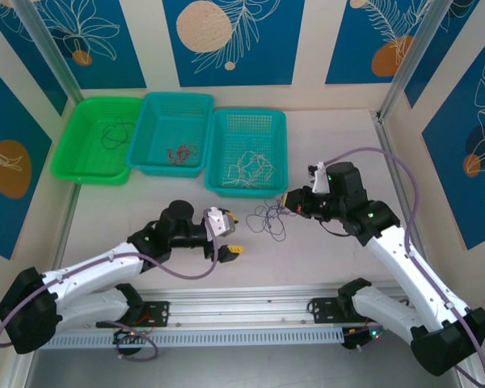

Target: Untangle the cables

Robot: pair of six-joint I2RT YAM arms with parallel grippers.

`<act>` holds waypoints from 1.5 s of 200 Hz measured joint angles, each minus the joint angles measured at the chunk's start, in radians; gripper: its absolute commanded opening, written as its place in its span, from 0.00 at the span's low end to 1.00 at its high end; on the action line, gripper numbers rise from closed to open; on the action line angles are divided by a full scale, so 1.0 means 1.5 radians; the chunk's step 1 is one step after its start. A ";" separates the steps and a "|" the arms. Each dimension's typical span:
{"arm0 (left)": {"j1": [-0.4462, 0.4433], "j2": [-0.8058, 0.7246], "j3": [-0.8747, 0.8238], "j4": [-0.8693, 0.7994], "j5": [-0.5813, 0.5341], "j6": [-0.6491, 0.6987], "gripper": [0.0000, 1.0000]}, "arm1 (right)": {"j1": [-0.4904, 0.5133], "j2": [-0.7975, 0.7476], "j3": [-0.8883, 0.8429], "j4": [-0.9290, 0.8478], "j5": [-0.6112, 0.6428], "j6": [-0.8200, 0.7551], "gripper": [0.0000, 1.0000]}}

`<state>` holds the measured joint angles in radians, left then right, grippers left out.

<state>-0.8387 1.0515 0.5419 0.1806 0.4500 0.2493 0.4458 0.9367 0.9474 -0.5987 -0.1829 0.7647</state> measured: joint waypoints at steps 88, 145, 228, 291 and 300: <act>-0.035 0.186 0.013 0.194 -0.075 -0.004 0.78 | 0.060 0.017 0.052 0.008 -0.018 0.020 0.00; -0.037 0.223 0.019 0.255 -0.100 -0.058 0.26 | 0.056 0.010 0.052 -0.001 0.020 0.060 0.00; -0.038 0.112 -0.020 0.254 -0.142 -0.119 0.00 | -0.050 -0.073 -0.029 -0.063 0.103 0.098 0.06; -0.036 0.018 -0.074 0.216 -0.184 -0.161 0.00 | -0.034 0.012 -0.248 -0.096 0.195 0.146 0.41; -0.036 0.019 -0.081 0.201 -0.185 -0.163 0.00 | -0.033 0.010 -0.248 -0.104 0.202 0.144 0.42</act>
<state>-0.8925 1.0794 0.4198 0.4824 0.1722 0.0055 0.3958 0.9524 0.5747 -0.7540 0.1207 0.9802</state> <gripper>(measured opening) 0.038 0.400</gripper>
